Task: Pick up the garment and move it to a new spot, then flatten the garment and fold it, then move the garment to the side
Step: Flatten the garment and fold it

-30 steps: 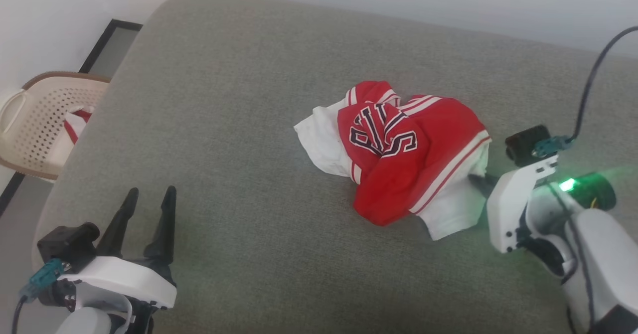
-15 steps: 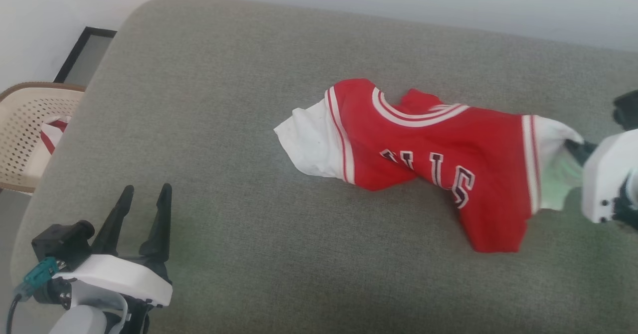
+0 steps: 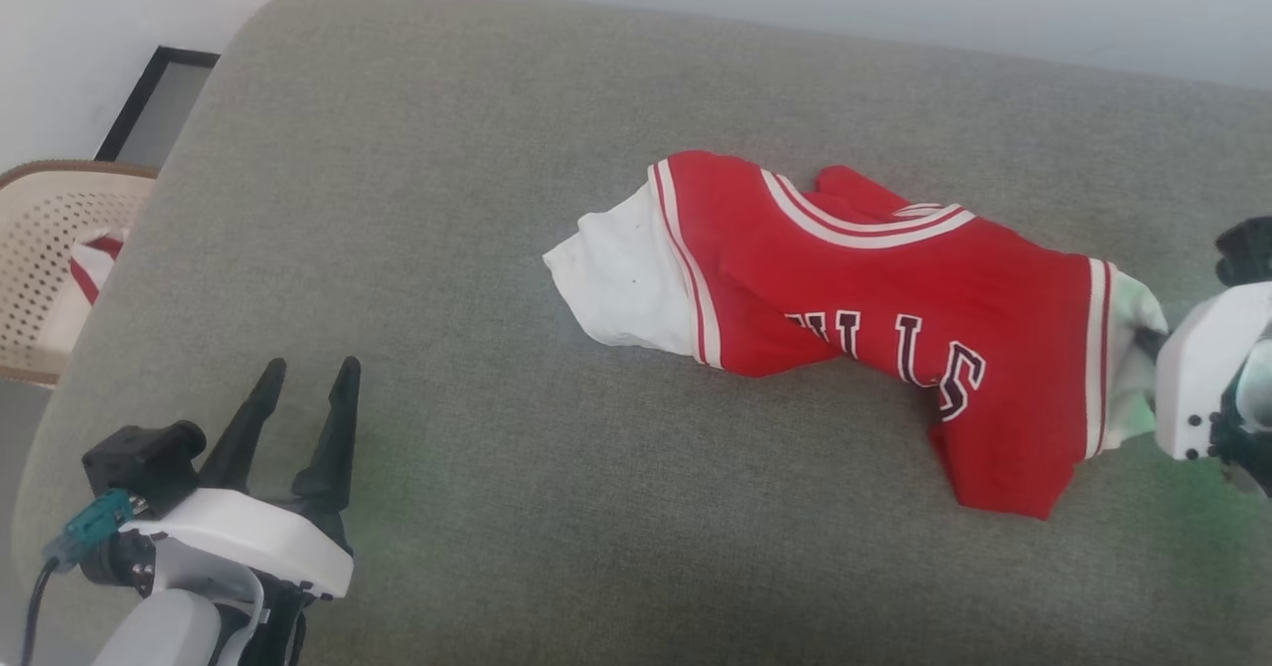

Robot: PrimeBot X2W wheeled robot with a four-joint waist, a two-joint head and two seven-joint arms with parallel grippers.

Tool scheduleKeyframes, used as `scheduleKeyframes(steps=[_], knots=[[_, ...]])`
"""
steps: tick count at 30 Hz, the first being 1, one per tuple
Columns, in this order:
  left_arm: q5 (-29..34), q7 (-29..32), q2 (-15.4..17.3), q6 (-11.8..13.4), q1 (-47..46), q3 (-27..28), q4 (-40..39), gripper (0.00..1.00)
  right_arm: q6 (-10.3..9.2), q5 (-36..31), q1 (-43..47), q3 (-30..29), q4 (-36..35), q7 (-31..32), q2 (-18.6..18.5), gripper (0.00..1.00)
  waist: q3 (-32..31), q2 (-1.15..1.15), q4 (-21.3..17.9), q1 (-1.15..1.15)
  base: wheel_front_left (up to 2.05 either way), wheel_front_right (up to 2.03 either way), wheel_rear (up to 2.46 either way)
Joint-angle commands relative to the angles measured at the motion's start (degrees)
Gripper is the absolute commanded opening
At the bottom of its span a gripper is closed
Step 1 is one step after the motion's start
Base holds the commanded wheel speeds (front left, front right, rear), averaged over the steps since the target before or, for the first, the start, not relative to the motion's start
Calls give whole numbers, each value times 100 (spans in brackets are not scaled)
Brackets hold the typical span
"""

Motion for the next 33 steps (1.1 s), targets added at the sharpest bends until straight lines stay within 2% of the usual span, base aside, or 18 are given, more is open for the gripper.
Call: scheduleKeyframes(steps=[1,2,8,12,15,26,33], knots=[[-26,44,35,-18,-95,-8,20,100,-6,-13,-119,65,88,-99,-1,84,-34,0,-26,0,0,0,0],[-39,87,53,-22,-107,-15,25,100,-6,11,-171,100,153,-164,10,100,-57,0,-48,0,0,0,0],[-105,336,219,-55,-119,-22,-80,100,-6,173,-371,241,212,-488,-3,100,-224,0,-280,0,0,0,0],[-180,592,372,-75,-165,-18,-235,100,-6,250,-376,187,-38,-674,-52,100,-319,0,-496,0,0,0,0],[-201,830,523,-61,-236,-1,-359,100,-6,134,-331,12,-302,-1043,-3,100,-369,0,-701,0,0,0,0],[-580,2153,1001,-102,-777,-56,-573,100,-7,-681,307,-962,-1460,-3072,694,100,-215,0,-1444,0,0,0,0],[-910,3065,1143,-110,-1347,-148,-332,100,-6,-962,835,-1576,-1727,-3708,1267,100,-21,0,-1781,0,0,0,0]])
